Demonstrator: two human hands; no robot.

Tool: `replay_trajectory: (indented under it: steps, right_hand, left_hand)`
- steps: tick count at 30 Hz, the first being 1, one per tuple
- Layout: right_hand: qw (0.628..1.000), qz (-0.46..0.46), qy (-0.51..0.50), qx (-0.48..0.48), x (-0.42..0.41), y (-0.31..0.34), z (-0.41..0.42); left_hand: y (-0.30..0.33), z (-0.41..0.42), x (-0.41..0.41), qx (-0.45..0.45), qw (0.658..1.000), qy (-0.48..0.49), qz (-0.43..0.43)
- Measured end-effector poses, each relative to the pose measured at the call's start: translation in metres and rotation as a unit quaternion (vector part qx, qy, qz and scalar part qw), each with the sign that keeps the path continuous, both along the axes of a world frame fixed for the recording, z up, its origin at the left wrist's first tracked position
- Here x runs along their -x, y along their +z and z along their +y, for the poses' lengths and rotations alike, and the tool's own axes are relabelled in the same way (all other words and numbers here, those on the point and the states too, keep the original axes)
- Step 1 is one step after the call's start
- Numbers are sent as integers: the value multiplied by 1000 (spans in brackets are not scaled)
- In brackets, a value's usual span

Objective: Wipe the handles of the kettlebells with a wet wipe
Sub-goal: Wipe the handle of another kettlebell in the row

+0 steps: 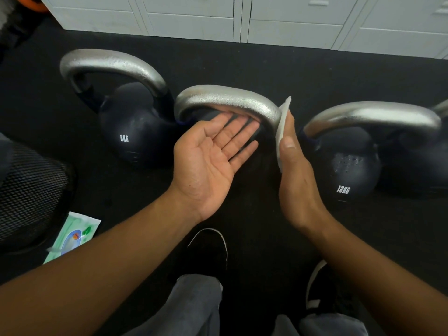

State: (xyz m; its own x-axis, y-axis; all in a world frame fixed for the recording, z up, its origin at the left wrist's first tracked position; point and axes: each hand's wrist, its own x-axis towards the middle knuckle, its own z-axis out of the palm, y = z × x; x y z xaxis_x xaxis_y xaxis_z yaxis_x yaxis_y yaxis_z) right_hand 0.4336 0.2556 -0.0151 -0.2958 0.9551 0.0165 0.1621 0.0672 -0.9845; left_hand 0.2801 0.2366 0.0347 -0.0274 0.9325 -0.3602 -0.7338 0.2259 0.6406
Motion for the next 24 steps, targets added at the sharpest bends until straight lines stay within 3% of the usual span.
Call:
replay_trajectory:
  steps: [4,12,19,24]
  right_hand:
    - [999,-40,1,-18,-4,-6,-14]
    - [999,28,17,-16,1,3,2]
    - [992,-93,-3,-87,-3,3,-9]
    - [996,-81,-13,-45,-9,-8,-9]
  left_hand:
    - [0,1,1,6,1000,3,-4]
    - [0,2,1,8,1000,0,-3]
    - [-1,0,1,12,1000,-2,-5]
    - [-2,-1,3,8,1000,-4,-1]
